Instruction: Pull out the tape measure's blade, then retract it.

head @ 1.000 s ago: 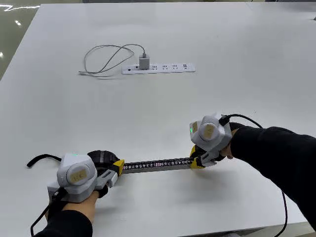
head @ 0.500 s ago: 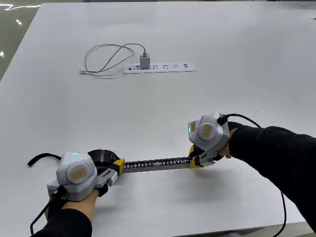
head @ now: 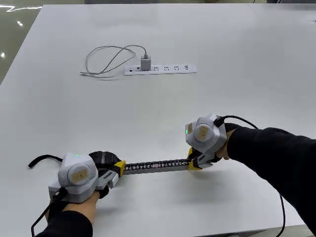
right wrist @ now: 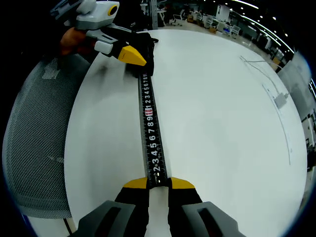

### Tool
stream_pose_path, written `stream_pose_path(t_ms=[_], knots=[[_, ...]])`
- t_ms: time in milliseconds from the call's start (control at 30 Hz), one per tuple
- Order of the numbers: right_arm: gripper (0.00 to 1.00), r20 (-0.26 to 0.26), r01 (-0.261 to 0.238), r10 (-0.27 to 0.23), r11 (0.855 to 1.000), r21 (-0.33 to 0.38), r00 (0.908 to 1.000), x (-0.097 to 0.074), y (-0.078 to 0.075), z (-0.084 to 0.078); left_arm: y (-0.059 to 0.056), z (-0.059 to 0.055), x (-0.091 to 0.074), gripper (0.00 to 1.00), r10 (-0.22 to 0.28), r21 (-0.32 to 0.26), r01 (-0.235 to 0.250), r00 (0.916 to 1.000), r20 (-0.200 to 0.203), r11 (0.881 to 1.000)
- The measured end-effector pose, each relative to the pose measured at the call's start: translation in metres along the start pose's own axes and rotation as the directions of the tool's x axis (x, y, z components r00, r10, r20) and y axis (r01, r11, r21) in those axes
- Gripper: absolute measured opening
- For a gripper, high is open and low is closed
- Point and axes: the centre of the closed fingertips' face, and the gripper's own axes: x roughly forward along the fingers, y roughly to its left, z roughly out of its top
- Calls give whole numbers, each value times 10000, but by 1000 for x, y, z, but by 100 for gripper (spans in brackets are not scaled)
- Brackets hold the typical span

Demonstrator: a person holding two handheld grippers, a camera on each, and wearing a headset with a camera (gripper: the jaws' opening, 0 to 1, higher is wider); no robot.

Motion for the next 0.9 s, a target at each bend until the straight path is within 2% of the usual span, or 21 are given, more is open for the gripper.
stream_pose_path(t_ms=[600, 900], knots=[[10, 125, -56, 55, 10000, 8, 9999, 3, 1, 7, -1, -1, 0, 60, -1, 26, 1, 10000, -51, 10000], [10, 136, -17, 14, 9996, 275, 9999, 5, 2, 11, -1, -2, 0, 60, -29, -74, 28, 10000, -87, 10000]])
